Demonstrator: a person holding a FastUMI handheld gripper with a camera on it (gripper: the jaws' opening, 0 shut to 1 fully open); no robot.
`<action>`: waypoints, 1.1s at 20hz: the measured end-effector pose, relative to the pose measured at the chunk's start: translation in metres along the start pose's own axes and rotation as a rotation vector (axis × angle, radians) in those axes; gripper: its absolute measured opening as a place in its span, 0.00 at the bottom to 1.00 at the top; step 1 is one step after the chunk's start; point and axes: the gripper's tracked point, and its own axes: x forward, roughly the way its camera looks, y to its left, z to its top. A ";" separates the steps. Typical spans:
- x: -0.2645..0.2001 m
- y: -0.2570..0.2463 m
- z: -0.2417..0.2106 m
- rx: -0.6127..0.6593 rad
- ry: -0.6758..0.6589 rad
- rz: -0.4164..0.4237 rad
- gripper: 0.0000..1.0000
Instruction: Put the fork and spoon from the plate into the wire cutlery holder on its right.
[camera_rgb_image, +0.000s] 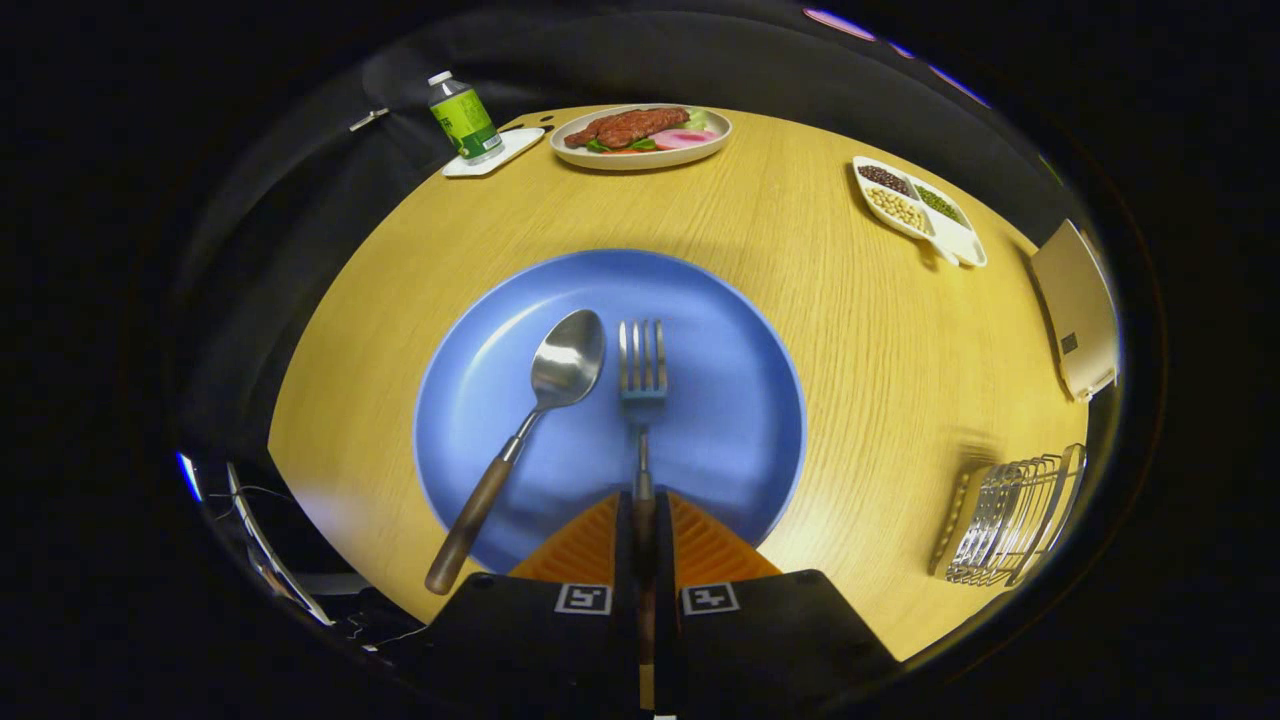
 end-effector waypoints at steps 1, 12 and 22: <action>-0.001 -0.001 0.001 0.013 0.006 0.009 0.08; -0.098 -0.037 0.005 -0.033 0.000 0.075 0.08; -0.208 -0.154 -0.034 -0.062 0.110 0.015 0.08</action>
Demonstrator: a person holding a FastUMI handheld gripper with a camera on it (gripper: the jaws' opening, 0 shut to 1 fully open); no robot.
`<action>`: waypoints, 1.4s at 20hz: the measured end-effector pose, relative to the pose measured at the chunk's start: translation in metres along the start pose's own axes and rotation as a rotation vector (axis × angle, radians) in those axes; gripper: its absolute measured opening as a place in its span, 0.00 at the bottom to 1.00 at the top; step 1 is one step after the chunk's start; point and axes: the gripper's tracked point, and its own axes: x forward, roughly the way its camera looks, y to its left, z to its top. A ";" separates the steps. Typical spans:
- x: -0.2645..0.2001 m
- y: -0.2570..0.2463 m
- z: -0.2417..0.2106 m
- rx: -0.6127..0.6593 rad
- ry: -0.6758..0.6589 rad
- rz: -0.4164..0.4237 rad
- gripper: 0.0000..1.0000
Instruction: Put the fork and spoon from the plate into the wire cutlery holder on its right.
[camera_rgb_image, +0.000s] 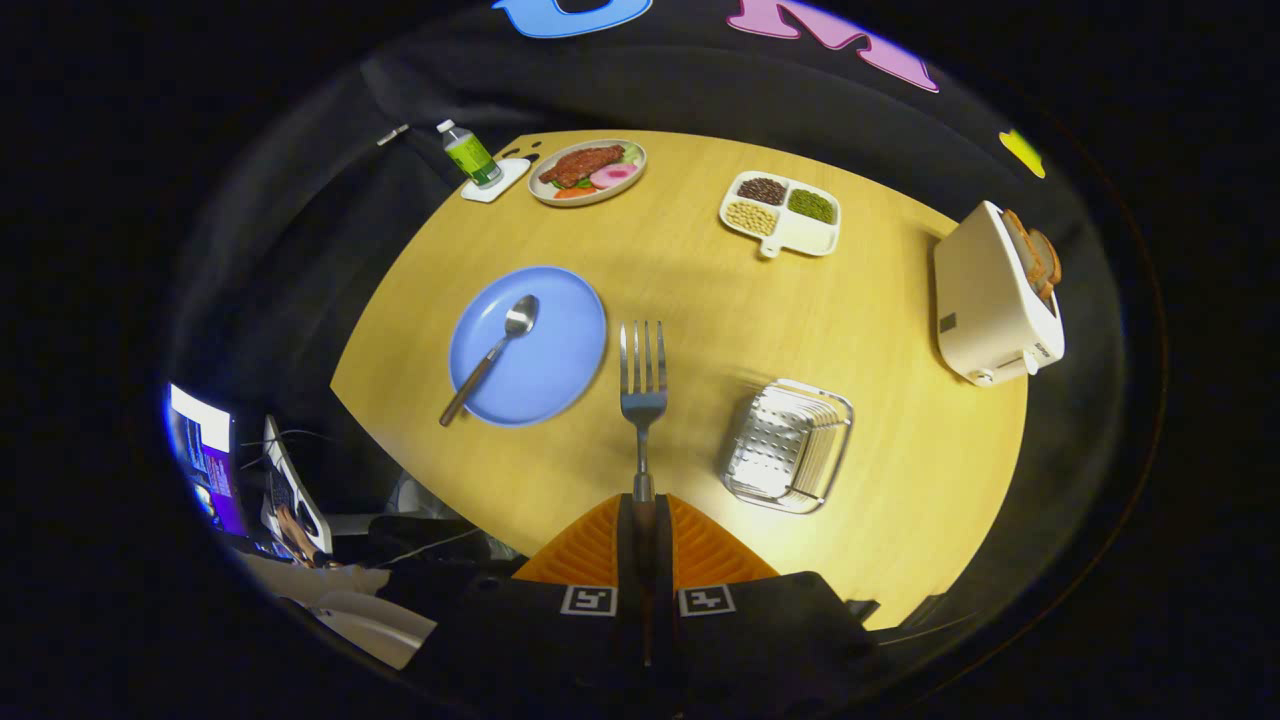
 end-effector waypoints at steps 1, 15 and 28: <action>-0.004 -0.012 -0.006 -0.003 0.028 -0.008 0.08; 0.023 -0.099 -0.036 -0.219 0.413 -0.071 0.08; 0.048 -0.106 -0.002 -0.040 0.348 -0.060 0.38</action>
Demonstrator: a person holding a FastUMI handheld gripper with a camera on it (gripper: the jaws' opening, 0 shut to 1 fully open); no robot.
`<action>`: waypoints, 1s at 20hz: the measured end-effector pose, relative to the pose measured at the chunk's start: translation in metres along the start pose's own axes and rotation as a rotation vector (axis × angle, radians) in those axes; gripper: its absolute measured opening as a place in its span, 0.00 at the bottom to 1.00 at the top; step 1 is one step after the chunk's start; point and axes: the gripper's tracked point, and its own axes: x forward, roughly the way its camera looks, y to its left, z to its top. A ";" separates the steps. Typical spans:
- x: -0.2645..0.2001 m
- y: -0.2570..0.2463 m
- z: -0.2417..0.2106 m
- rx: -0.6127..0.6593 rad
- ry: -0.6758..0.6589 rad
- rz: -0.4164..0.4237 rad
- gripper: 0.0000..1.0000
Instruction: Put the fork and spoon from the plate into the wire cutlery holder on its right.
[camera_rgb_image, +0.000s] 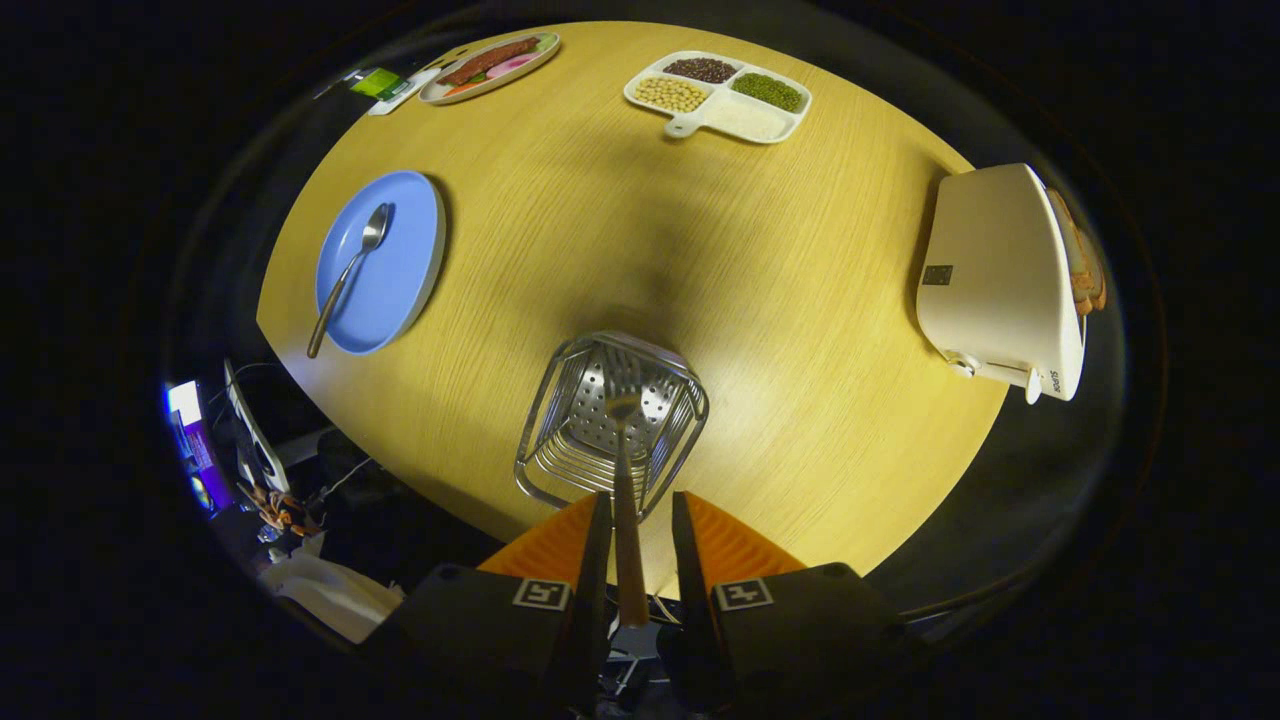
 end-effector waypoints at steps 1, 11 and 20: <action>-0.003 0.002 0.003 0.012 -0.027 0.011 0.50; -0.072 0.029 0.010 0.176 -0.339 0.126 0.99; -0.118 0.038 -0.039 0.235 -0.555 0.037 1.00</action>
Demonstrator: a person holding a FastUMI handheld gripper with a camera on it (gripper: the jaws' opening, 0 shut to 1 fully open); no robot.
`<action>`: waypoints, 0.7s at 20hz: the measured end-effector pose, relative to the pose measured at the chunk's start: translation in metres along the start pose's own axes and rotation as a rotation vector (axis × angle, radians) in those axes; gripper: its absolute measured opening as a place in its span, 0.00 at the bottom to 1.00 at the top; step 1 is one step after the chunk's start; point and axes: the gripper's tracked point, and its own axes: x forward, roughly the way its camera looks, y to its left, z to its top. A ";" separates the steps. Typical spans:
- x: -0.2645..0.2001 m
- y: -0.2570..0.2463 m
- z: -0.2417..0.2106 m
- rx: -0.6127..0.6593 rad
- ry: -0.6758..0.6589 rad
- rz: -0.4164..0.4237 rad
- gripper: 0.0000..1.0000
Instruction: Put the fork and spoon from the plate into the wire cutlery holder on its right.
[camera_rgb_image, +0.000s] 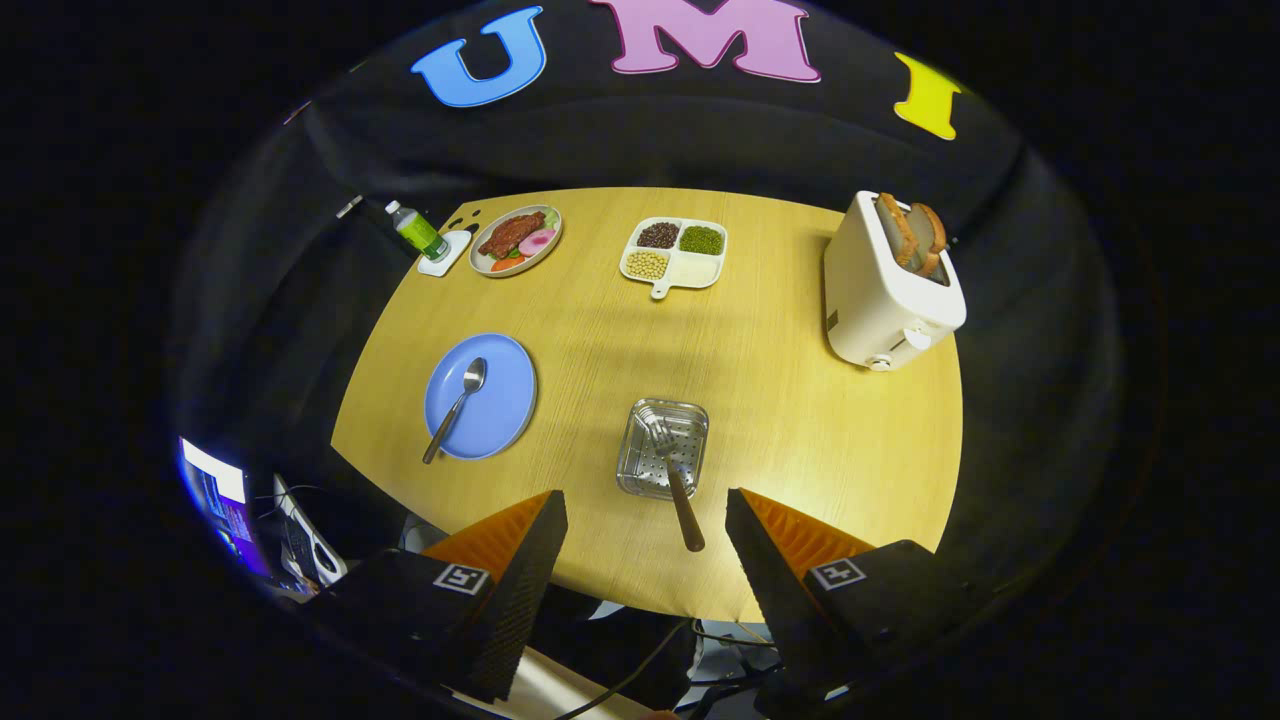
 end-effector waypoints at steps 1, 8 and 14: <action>-0.003 0.004 -0.008 0.022 -0.007 0.003 0.99; -0.004 0.043 -0.032 0.161 -0.044 0.074 1.00; 0.012 0.091 -0.021 0.118 -0.043 0.121 0.99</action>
